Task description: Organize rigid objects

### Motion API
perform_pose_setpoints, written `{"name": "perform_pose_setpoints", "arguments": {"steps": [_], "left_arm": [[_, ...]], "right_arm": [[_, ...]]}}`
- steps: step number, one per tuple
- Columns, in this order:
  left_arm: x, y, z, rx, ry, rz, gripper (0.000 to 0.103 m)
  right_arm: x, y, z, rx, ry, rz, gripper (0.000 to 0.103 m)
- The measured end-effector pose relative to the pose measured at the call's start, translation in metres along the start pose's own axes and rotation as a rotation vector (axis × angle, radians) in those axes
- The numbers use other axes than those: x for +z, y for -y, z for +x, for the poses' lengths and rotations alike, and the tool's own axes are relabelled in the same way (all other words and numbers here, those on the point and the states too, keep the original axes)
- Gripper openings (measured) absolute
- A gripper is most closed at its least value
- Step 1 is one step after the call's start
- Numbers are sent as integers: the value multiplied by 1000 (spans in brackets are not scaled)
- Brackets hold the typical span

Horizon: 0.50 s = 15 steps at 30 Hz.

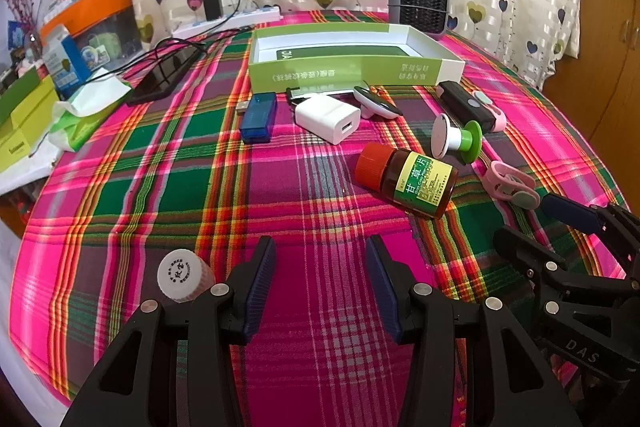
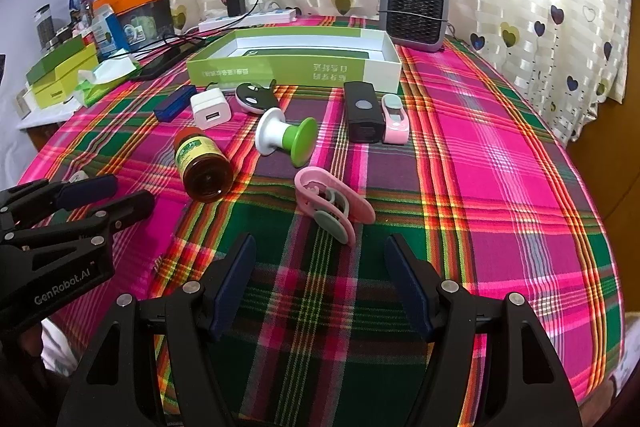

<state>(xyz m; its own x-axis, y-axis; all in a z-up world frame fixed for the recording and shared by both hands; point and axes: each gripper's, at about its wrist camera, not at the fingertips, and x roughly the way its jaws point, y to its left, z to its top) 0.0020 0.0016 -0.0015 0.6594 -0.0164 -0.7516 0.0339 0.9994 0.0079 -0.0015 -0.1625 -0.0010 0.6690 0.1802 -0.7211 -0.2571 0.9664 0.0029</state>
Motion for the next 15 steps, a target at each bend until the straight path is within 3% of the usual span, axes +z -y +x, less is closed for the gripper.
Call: {"name": "perform_pose_setpoints", "arguments": {"steps": [6,15], "left_arm": [[-3,3,-12,-31,10,5,45],[-2,-16,-36,-19,53,24,45]], "right_arm": [[0,2,1,14,-3,-12,67],[3,19,-3,61,12,25,67]]}}
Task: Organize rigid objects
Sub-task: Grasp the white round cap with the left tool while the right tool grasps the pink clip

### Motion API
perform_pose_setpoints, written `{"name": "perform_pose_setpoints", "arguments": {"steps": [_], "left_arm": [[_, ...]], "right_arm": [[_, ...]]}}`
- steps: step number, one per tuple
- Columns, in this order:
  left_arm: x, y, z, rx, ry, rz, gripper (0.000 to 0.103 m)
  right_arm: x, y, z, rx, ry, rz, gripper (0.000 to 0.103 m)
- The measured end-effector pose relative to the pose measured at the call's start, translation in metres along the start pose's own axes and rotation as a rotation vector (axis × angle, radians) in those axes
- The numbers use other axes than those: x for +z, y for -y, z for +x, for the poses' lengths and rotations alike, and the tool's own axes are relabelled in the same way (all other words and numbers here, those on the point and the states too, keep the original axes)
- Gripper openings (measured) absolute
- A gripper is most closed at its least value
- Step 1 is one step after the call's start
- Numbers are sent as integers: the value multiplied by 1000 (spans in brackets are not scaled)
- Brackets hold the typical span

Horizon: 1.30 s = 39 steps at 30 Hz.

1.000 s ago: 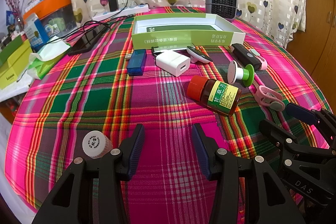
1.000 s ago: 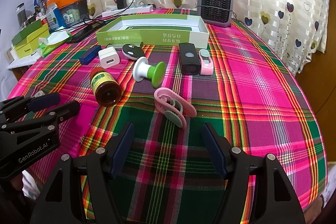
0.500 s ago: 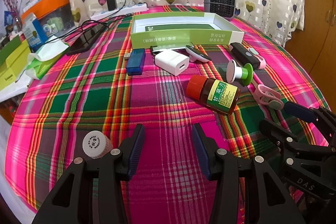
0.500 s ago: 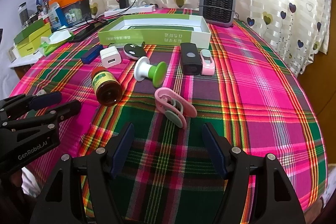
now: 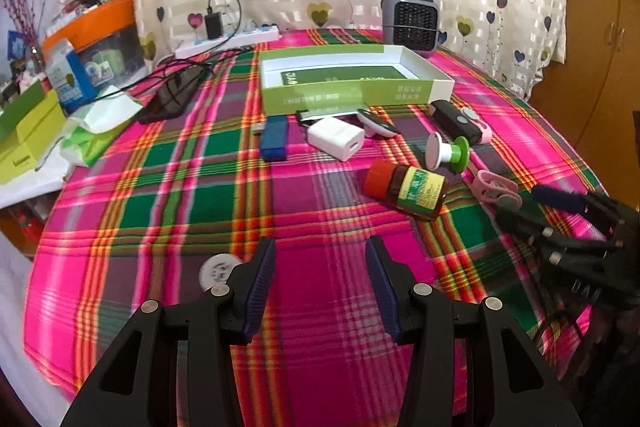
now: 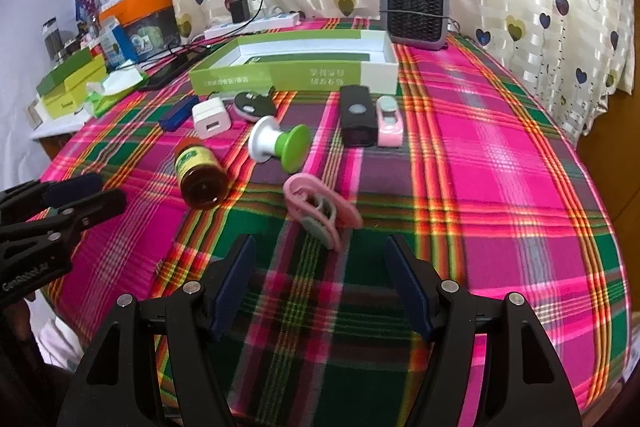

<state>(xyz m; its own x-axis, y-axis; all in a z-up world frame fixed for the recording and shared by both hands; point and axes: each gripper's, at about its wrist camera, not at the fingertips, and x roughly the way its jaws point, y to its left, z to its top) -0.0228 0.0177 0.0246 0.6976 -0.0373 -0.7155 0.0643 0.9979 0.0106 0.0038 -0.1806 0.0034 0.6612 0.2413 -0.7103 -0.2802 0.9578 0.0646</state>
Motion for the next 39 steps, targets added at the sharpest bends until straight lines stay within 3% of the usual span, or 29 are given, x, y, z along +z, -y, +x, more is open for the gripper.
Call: {"name": "perform_pose_setpoints", "arguments": {"steps": [4,12,20,27,35,39], "left_arm": [[-1,-14,-10,-16,1,-11,45],[-11,-40,-7,10,-45,-71,45],[-10,-54,6,41,-76,-117,45],[-11,-61,17,26,-108,-145,45],[-10,-60,15,37,-98,-152,44],[-9,-63,17,40,-92,-155,34]], "right_arm": [[7,6,-5,16,35,-26,67],[19,3,10,44,0,-135,67],[24,4,23,52,-41,-153,67],[24,5,26,53,-45,-137,67],[26,0,27,67,-37,-151,50],[26,-1,27,67,-37,-151,43]]}}
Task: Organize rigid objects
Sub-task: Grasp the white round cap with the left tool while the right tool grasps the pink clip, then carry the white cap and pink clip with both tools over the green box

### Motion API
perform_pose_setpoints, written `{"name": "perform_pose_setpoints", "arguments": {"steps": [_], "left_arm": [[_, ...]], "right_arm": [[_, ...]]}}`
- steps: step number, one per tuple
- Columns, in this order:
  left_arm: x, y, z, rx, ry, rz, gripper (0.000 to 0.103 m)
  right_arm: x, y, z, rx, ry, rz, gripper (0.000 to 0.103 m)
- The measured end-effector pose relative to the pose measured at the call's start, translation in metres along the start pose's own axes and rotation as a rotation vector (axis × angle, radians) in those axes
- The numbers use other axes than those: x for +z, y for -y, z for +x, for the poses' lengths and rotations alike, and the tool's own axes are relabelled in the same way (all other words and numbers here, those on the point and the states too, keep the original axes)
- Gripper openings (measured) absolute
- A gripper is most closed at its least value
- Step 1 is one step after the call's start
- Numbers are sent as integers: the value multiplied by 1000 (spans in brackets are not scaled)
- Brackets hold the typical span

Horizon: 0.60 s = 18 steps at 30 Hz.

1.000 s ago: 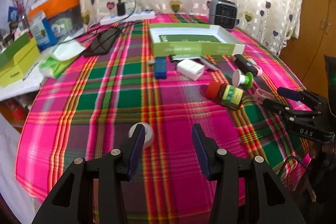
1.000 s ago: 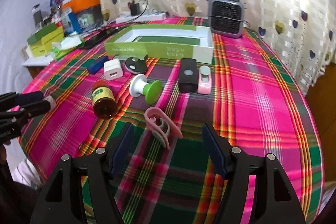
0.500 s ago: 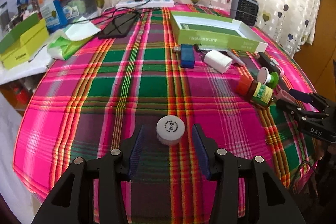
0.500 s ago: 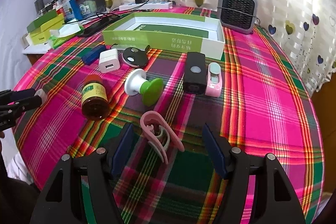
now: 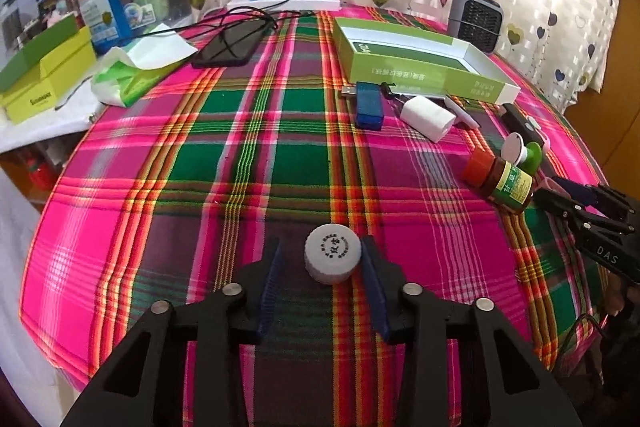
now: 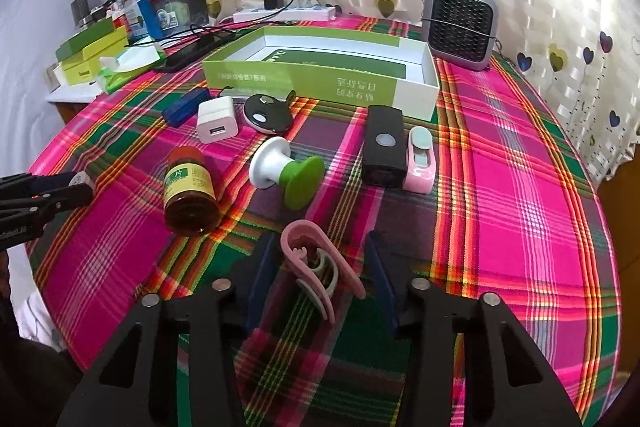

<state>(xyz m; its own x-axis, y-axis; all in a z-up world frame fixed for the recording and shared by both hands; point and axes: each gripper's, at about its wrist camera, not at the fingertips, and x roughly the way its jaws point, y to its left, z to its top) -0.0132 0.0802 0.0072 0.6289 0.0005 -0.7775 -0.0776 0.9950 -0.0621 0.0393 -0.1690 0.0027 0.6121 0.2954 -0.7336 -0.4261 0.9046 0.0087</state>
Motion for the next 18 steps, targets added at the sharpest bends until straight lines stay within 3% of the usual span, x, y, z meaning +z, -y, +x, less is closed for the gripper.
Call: {"name": "perform_pose_setpoints", "arguments": {"steps": [2,8,18], "left_arm": [[0,0,1,-3,2,1,28],[1,0,2,-15,8,2,27],[8,4,2,-27,19,22,26]], "right_arm": [[0,0,0,0,1,-1,34],[-1,-2,-1,-2,4,5,24],[-1,-3,-2,-7,4,17,24]]}}
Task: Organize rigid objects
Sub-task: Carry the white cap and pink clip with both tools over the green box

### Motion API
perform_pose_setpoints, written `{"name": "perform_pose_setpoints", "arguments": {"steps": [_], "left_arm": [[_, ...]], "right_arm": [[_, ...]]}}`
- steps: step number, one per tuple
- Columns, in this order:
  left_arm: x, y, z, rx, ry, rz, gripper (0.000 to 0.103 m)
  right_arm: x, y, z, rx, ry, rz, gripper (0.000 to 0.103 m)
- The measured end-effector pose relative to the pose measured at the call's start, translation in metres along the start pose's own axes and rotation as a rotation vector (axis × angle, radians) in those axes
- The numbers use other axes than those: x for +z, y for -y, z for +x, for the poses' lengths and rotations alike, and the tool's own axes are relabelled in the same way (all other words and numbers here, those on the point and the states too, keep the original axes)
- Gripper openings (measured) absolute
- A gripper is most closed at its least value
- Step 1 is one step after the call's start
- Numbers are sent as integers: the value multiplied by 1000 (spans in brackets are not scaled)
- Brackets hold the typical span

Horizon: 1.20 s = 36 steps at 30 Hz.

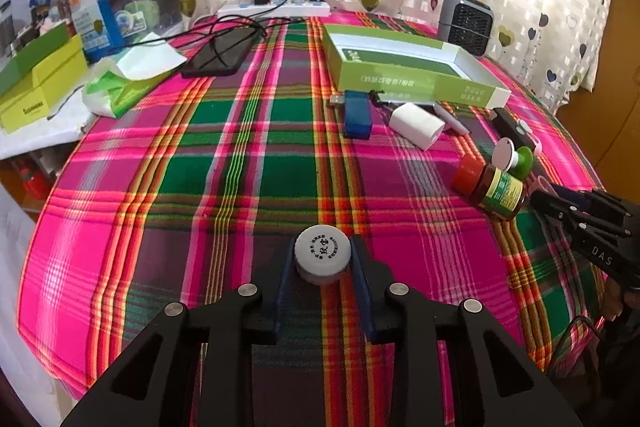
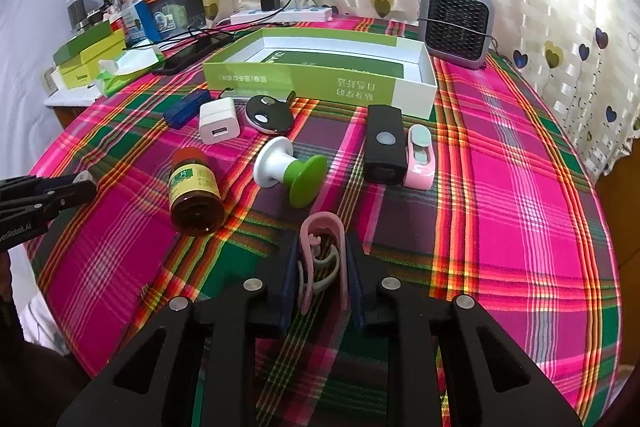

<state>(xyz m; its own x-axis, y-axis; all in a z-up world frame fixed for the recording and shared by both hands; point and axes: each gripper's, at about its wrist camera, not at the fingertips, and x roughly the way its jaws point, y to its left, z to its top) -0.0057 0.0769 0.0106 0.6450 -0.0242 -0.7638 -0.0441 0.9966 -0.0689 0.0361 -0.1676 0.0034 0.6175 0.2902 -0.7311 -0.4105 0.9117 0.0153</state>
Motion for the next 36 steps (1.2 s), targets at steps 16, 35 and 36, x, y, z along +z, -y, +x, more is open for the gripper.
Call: {"name": "perform_pose_setpoints", "arguments": {"steps": [16,35,36], "left_arm": [[57,1,7,-72,47,11,26],[160,17,59,-153,69,51,26],[164,17,63,-152,66,51,26]], "right_arm": [[37,8,-11,-11,50,27,24],[130,42,21,-13,82,61,24],[133,44,23,-14,79,64,24]]}}
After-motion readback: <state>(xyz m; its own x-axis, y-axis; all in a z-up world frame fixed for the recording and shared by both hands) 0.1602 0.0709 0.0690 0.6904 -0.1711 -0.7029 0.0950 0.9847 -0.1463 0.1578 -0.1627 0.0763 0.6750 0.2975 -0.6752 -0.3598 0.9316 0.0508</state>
